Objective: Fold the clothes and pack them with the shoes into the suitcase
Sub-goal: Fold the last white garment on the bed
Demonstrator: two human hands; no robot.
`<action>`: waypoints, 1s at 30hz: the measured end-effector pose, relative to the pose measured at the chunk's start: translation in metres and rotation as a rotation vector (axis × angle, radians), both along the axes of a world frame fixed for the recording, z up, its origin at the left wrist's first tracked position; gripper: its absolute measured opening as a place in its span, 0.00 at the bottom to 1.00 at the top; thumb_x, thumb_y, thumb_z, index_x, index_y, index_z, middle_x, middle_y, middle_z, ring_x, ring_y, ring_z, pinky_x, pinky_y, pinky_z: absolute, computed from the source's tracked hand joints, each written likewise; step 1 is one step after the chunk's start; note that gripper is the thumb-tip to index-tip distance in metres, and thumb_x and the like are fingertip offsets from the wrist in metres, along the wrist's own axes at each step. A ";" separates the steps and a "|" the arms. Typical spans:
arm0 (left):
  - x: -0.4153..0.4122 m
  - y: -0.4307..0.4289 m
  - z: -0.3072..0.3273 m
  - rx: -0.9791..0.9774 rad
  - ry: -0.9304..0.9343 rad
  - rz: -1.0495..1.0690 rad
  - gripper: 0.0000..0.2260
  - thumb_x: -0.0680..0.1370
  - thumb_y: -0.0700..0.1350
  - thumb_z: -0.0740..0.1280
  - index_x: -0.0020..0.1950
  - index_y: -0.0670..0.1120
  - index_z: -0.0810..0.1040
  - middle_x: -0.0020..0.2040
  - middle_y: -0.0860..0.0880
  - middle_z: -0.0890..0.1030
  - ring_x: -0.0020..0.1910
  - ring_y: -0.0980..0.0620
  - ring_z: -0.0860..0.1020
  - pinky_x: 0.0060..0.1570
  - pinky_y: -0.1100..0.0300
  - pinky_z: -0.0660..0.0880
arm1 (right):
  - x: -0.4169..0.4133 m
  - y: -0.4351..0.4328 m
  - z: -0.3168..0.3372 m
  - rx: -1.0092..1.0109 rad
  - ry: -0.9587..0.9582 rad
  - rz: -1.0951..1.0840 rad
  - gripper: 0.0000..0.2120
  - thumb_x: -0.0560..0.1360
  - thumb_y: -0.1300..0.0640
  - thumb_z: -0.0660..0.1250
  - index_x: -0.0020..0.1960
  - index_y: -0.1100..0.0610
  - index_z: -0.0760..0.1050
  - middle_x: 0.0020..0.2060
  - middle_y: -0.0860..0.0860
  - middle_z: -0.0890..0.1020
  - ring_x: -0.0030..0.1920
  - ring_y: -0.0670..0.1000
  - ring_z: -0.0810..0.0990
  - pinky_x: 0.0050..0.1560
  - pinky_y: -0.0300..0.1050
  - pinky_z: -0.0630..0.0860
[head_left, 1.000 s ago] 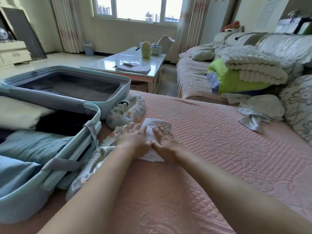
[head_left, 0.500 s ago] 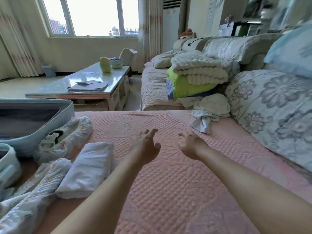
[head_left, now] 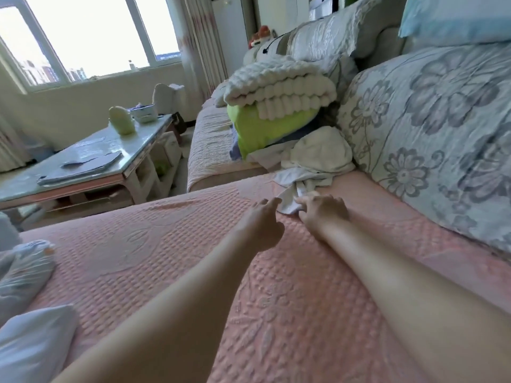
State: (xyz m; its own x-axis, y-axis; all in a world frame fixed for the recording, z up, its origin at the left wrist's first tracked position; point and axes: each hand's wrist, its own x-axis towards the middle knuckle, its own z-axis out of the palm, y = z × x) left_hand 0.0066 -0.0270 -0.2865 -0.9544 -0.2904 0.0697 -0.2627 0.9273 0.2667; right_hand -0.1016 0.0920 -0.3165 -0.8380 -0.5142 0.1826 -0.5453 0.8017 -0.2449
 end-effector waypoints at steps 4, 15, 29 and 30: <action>-0.024 0.002 -0.007 0.004 0.038 -0.065 0.32 0.77 0.43 0.67 0.79 0.51 0.57 0.76 0.47 0.64 0.70 0.43 0.69 0.65 0.49 0.70 | -0.013 -0.003 -0.004 -0.243 -0.038 0.042 0.14 0.82 0.47 0.60 0.58 0.53 0.79 0.55 0.56 0.82 0.55 0.59 0.80 0.51 0.49 0.70; 0.036 0.009 0.029 0.177 0.197 -0.123 0.15 0.75 0.46 0.71 0.62 0.54 0.79 0.54 0.50 0.81 0.51 0.49 0.79 0.51 0.55 0.76 | 0.053 0.028 0.035 -0.582 -0.477 0.217 0.12 0.80 0.52 0.64 0.40 0.55 0.78 0.38 0.50 0.81 0.40 0.51 0.79 0.40 0.44 0.74; 0.265 0.016 0.113 0.310 0.079 -0.108 0.13 0.73 0.36 0.71 0.41 0.55 0.83 0.32 0.60 0.80 0.31 0.66 0.74 0.34 0.70 0.70 | 0.224 0.063 0.089 -0.066 -0.262 0.226 0.46 0.71 0.55 0.70 0.79 0.36 0.47 0.77 0.53 0.58 0.76 0.57 0.58 0.75 0.55 0.62; 0.282 0.016 0.119 0.339 0.040 -0.092 0.13 0.73 0.35 0.70 0.40 0.55 0.83 0.31 0.61 0.79 0.30 0.66 0.74 0.33 0.70 0.70 | 0.235 0.059 0.087 0.002 -0.205 0.235 0.47 0.73 0.52 0.70 0.78 0.35 0.42 0.79 0.54 0.52 0.79 0.58 0.52 0.76 0.56 0.57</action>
